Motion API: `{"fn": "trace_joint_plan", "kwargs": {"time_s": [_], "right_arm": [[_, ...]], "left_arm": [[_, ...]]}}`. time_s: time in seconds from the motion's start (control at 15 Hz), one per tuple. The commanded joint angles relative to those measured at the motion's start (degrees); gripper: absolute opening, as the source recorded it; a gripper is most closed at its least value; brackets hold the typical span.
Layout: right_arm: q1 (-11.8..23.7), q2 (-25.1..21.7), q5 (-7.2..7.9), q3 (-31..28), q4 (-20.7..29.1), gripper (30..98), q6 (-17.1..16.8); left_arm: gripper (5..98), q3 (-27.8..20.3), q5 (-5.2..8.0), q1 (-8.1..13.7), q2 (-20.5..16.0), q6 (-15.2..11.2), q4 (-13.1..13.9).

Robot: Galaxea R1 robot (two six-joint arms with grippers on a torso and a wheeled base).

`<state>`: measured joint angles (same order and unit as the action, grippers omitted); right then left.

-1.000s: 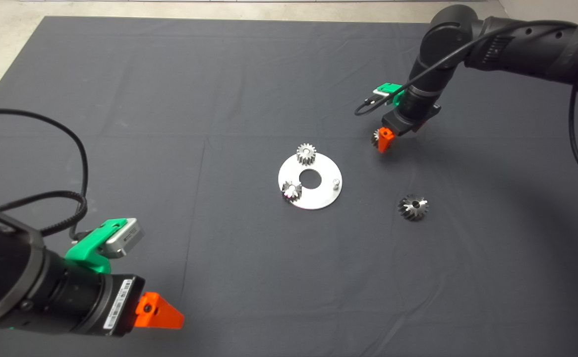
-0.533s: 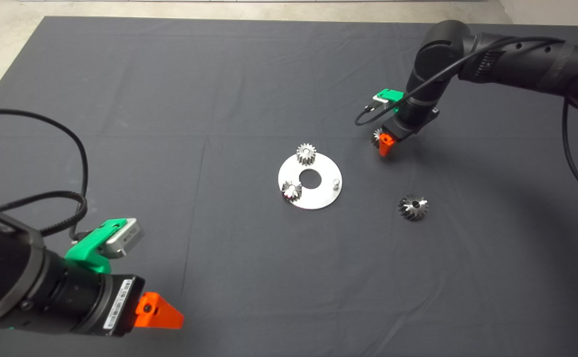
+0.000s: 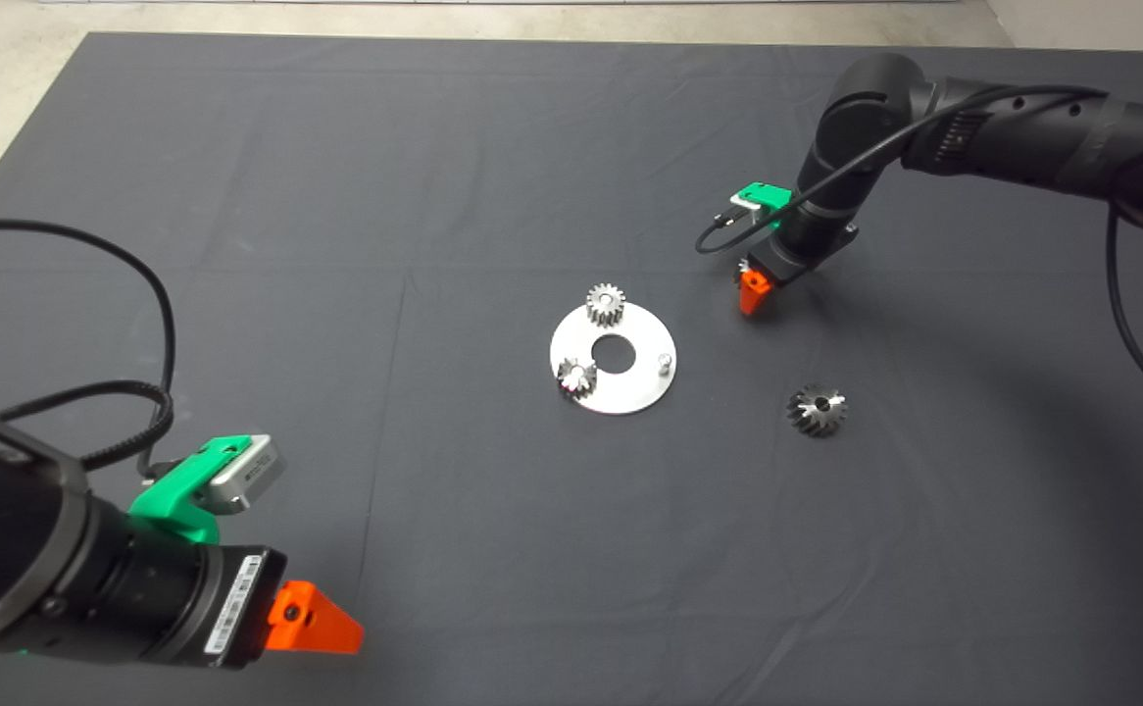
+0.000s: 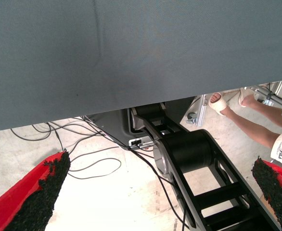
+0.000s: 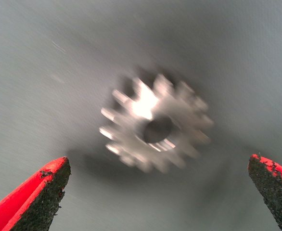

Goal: Remove an incorrectly installed larger gear and replace it with the correct smaller gear

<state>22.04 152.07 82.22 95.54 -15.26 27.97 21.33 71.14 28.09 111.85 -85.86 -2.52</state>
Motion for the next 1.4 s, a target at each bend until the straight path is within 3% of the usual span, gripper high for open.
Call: {"fn": "trace_joint_plan", "kwargs": {"time_s": [0.0, 0.4, 0.53, 1.33], "right_arm": [[1.7, 0.1, -0.84, 0.2, 3.1, 97.6, 0.4], [1.7, 0.1, -2.33, 3.5, 3.7, 97.6, 0.5], [1.7, 0.2, -3.65, 3.9, 3.7, 97.6, 0.6], [2.0, 2.1, -3.47, 5.1, 3.7, 97.6, 0.5]], "left_arm": [[97.7, -0.9, 0.22, 0.0, -0.4, -0.1, 1.1], [97.7, -0.9, 0.14, -0.6, -0.4, -0.1, 1.1], [97.7, -0.9, 0.14, -0.6, -0.4, -0.1, 1.2], [97.7, -0.9, 0.05, -0.7, -0.4, -0.1, 1.1]]}}
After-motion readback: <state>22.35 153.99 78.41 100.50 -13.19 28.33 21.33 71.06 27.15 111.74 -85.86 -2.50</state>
